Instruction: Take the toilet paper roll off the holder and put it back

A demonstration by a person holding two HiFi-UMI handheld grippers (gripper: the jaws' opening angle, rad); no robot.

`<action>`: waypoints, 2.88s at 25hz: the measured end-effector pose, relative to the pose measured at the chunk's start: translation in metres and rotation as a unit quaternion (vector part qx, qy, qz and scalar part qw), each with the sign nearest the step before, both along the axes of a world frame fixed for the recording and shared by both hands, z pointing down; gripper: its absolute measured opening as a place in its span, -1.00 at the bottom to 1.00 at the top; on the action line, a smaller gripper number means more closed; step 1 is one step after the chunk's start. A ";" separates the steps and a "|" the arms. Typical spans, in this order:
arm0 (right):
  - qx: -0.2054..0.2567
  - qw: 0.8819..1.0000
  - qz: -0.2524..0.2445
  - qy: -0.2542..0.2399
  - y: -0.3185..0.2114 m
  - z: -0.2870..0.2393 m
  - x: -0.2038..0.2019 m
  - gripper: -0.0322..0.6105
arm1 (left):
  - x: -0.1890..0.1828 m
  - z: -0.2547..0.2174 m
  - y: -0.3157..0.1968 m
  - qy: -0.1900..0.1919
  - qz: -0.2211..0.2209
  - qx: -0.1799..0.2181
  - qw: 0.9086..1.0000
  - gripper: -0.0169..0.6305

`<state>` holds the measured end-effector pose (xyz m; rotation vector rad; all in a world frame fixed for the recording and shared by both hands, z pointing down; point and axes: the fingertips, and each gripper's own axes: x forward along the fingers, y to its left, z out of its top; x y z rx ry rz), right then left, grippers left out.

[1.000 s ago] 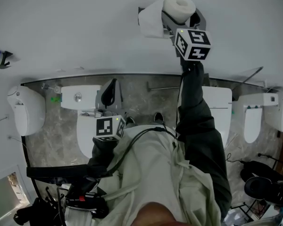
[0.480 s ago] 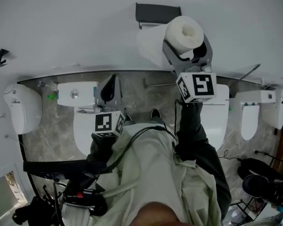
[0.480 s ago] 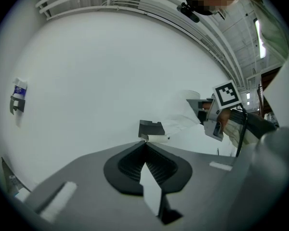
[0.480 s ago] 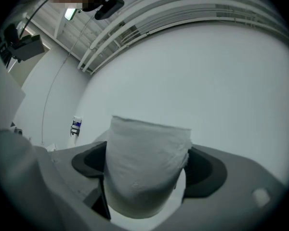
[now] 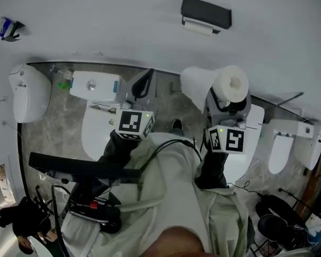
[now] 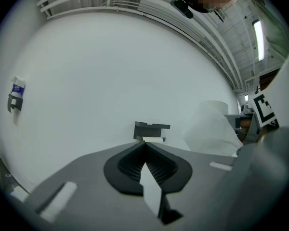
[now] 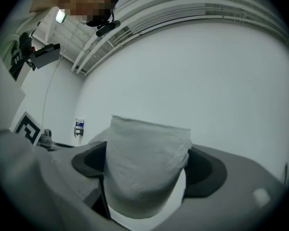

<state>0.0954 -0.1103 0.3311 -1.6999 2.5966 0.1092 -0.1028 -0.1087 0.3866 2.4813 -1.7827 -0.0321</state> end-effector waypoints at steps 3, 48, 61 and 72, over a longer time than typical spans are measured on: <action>-0.007 1.000 -0.004 0.002 0.006 0.011 -0.002 0.58 | 0.003 0.001 0.000 -0.001 -0.001 0.003 1.000 -0.93; 0.078 0.995 -0.029 0.055 -0.034 -0.025 -0.012 0.58 | 0.004 0.002 0.027 0.002 -0.027 0.002 1.000 -0.93; 0.090 0.995 -0.005 0.053 -0.085 -0.041 -0.001 0.58 | -0.010 -0.005 0.025 -0.006 -0.052 0.013 0.999 -0.93; 0.100 0.993 0.005 0.056 -0.190 -0.078 -0.015 0.58 | -0.016 -0.007 0.022 -0.020 -0.061 0.017 0.998 -0.93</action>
